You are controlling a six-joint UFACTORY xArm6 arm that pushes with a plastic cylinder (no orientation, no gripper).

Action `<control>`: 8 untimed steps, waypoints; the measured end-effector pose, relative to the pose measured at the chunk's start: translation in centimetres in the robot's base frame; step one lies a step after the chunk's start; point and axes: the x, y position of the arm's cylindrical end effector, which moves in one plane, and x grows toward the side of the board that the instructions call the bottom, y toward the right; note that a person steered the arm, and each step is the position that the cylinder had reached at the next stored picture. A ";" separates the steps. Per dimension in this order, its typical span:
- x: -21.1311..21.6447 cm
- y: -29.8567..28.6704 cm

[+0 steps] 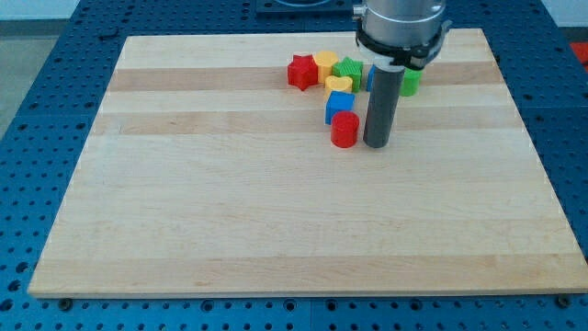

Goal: Move your arm towards blue triangle

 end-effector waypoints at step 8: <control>-7.6 0.2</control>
